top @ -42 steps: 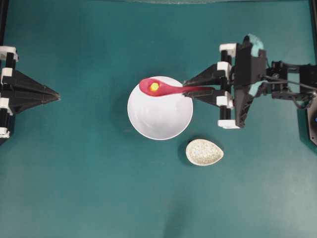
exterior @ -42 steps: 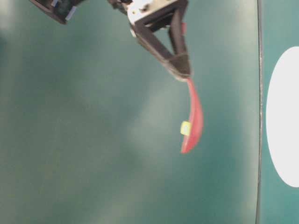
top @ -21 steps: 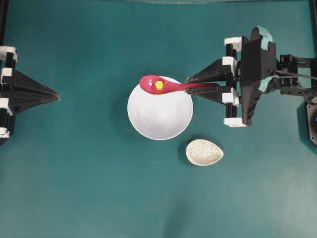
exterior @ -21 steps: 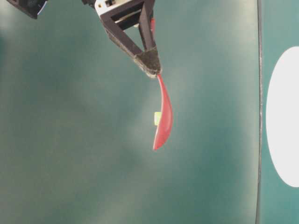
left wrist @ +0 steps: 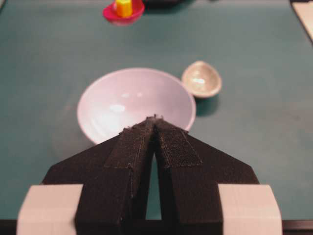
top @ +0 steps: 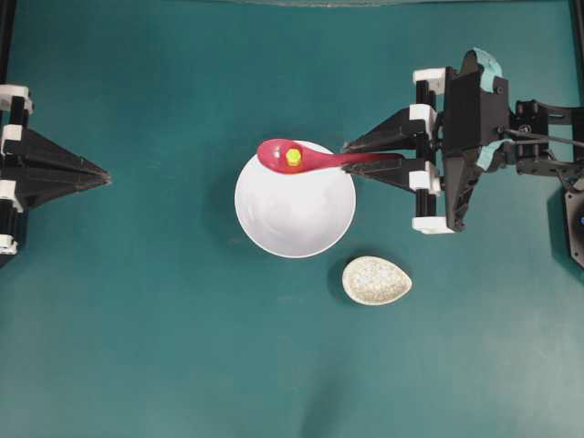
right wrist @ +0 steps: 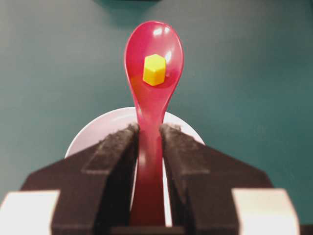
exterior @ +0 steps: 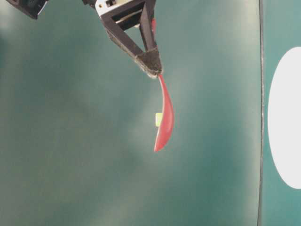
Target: Scoop the yellow hexagonal prism block from the bowl with a spoon using the right arm.
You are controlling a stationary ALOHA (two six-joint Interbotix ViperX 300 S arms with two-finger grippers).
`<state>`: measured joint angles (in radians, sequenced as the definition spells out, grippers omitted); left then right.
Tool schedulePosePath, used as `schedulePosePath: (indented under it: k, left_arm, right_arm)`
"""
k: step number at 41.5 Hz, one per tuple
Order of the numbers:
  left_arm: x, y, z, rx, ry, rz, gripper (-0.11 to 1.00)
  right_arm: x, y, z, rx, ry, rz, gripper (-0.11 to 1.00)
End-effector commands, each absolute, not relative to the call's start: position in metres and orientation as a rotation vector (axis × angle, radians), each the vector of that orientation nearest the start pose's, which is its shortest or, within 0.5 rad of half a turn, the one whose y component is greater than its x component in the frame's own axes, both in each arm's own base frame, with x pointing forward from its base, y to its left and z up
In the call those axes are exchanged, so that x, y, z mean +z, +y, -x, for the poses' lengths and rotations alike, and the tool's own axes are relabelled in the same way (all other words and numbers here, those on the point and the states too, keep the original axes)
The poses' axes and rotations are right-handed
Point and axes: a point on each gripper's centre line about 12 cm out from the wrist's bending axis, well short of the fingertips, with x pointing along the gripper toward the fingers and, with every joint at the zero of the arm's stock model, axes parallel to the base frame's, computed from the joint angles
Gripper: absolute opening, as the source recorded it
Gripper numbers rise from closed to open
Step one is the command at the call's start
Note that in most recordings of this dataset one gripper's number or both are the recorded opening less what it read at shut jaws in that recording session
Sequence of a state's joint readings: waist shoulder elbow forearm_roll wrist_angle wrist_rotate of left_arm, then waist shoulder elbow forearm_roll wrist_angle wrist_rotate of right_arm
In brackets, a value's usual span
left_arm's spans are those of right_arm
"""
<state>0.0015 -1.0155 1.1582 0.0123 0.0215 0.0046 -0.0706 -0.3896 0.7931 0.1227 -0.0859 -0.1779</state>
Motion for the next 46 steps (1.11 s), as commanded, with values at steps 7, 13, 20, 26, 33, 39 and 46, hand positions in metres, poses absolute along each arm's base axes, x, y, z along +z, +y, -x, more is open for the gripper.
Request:
schedulePosePath:
  k: [7, 13, 20, 26, 33, 39, 46]
  left_arm:
    - [0.2827, 0.0006, -0.1919, 0.002, 0.141, -0.02, 0.02]
    - [0.2836, 0.0006, -0.1917, 0.002, 0.138, -0.023, 0.02]
    - [0.283, 0.0006, -0.1916, 0.002, 0.14, -0.023, 0.02]
    - [0.2836, 0.0006, -0.1917, 0.002, 0.138, -0.021, 0.02]
    - [0.2836, 0.0006, -0.1917, 0.002, 0.138, -0.023, 0.02]
    - [0.2838, 0.0006, -0.1917, 0.002, 0.137, -0.023, 0.02]
    - [0.2836, 0.0006, -0.1917, 0.002, 0.138, -0.021, 0.02]
  right_arm:
    - [0.2892, -0.0236, -0.3296, -0.07, 0.271, 0.051, 0.24]
    - [0.2892, -0.0236, -0.3296, -0.07, 0.271, 0.051, 0.24]
    - [0.2903, -0.0237, -0.3295, -0.071, 0.265, 0.051, 0.24]
    - [0.2897, -0.0236, -0.3294, -0.07, 0.27, 0.051, 0.24]
    - [0.289, -0.0235, -0.3292, -0.07, 0.276, 0.046, 0.24]
    - [0.289, -0.0235, -0.3292, -0.07, 0.276, 0.047, 0.24]
    - [0.289, -0.0235, -0.3292, -0.069, 0.276, 0.052, 0.24]
